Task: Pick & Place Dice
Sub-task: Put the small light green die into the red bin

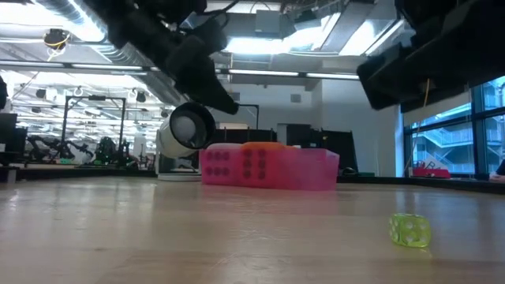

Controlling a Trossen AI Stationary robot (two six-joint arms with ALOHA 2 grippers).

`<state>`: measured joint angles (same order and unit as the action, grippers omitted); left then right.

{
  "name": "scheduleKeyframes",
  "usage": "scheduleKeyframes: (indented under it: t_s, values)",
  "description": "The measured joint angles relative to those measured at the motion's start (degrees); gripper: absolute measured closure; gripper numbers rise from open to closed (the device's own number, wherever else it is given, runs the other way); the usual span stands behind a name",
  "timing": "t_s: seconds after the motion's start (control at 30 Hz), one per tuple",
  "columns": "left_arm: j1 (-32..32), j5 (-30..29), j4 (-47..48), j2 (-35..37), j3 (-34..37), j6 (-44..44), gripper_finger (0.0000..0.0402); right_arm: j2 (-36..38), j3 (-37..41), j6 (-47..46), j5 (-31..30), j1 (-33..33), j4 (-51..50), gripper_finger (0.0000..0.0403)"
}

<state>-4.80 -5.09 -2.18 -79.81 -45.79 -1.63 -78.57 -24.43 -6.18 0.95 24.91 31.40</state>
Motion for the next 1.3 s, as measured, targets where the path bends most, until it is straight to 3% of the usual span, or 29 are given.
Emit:
scheduleKeyframes:
  t_s: [0.13,0.33,0.53,0.77,0.93,1.3]
  values:
    - [-0.07,-0.36,-4.08,0.00,3.25,2.13,0.0288,-6.94,-2.17,1.46,2.52,-0.03,3.22,0.0243]
    - [0.28,-0.32,-4.47,0.00,4.49,2.52,0.0290,-17.72,-8.76,6.43,17.64,0.07,3.36,0.0243]
    - [1.36,-0.24,-4.34,0.00,5.22,2.47,0.0289,-26.42,-14.71,8.51,18.81,0.00,3.15,0.0243]
    - [2.14,0.23,-5.62,0.00,5.19,1.90,0.0290,-31.94,-19.20,10.03,24.72,0.04,3.26,0.0243]
    - [2.47,0.64,-6.84,0.00,5.20,1.92,0.0293,-32.41,-19.80,10.42,24.98,0.04,3.29,0.0243]
    - [2.56,0.64,-7.07,0.00,5.20,2.08,0.0293,-32.41,-19.80,6.73,16.00,0.04,2.66,0.0243]
